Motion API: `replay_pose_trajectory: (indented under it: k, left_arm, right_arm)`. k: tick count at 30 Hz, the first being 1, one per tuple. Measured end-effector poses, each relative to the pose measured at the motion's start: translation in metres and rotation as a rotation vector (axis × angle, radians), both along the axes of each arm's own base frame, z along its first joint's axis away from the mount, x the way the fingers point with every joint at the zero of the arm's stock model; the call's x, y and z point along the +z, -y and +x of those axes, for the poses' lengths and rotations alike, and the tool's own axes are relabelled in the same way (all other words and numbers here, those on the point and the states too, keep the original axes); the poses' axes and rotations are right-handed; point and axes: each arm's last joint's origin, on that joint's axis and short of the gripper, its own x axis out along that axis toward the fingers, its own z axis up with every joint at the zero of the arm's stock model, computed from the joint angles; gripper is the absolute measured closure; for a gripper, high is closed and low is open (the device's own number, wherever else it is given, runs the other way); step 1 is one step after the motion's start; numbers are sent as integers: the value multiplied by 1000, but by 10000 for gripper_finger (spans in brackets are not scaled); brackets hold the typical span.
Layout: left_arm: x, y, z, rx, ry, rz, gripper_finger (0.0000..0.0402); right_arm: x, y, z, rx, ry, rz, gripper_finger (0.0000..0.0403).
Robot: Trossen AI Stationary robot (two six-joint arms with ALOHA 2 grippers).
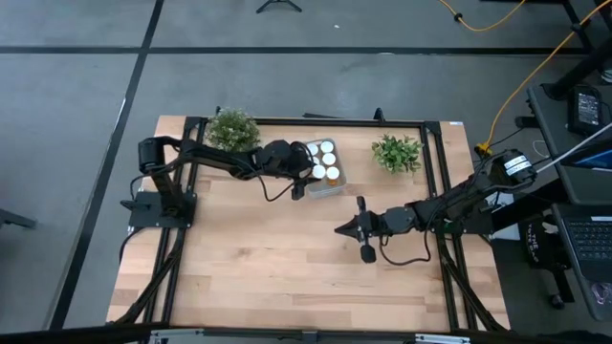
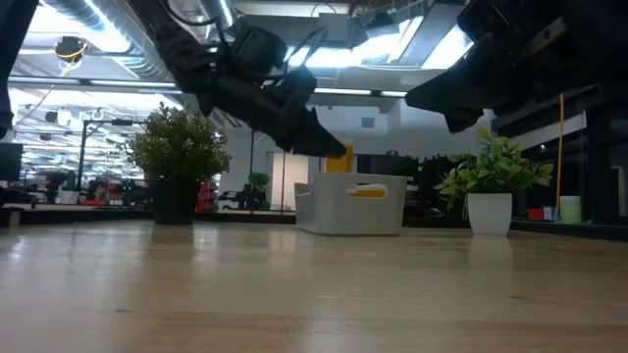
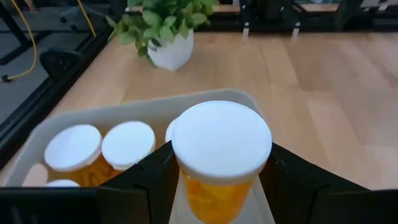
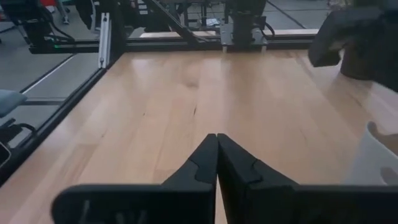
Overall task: Pick and place pill bottles into a basket
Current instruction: Put the orange pill bottle into the gray bin
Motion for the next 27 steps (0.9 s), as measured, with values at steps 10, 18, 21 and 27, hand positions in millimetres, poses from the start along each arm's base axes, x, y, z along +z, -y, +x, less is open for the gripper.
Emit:
replay_pose_trajectory:
  k: [10, 18, 21, 27]
  left_arm:
    - [-25, -3, 6, 10, -45, -3, 205]
    - [-29, -4, 6, 44, -65, 18, 205]
    - [-29, -4, 6, 44, -66, 17, 205]
    - [-33, -4, 6, 47, -82, 6, 205]
  right_arm:
    - [-1, 1, 0, -5, -14, -6, 398]
    - [-1, 1, 0, -6, -13, -5, 392]
    - [-1, 1, 0, -6, -13, -5, 396]
    - [-1, 1, 0, -6, -14, -4, 399]
